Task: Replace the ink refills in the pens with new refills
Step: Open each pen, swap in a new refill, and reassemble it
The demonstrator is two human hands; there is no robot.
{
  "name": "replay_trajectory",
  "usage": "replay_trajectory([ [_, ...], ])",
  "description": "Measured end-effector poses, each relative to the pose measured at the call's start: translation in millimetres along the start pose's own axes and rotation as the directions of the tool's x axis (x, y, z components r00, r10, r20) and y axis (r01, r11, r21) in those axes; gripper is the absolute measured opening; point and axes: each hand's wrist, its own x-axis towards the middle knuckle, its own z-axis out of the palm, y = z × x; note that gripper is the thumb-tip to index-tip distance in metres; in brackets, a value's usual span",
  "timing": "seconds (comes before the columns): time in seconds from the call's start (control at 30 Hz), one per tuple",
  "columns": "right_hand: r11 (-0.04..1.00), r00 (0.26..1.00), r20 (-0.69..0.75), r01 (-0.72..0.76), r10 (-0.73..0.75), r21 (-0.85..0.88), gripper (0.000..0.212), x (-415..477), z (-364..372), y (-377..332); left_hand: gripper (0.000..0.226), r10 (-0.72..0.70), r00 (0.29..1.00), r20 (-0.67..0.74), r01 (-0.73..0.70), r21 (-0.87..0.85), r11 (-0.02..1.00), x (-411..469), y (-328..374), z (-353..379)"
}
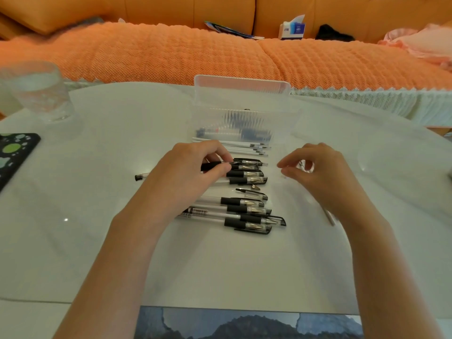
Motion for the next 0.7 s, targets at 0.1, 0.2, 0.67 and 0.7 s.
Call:
replay_trajectory([
  [0.1,0.995,0.993,0.107,0.043,-0.052,0.09,0.01,-3,5,-14,0.005,-0.005,1.0,0.001,0.005,-0.014,1.0,0,-2,0],
  [0.2,0.996,0.979,0.192,0.053,-0.065,0.069,0.009,-4,15,-21,0.006,-0.007,1.0,-0.001,0.007,-0.012,1.0,1,-2,0],
  [0.67,0.996,0.967,0.236,0.093,-0.094,0.015,0.002,-4,23,-24,0.009,0.004,1.0,0.015,-0.003,-0.056,0.998,0,0,1],
  [0.7,0.996,0.973,0.21,0.082,-0.09,0.046,0.003,-4,22,-23,0.009,0.002,1.0,0.013,-0.001,-0.06,0.998,1,1,1],
])
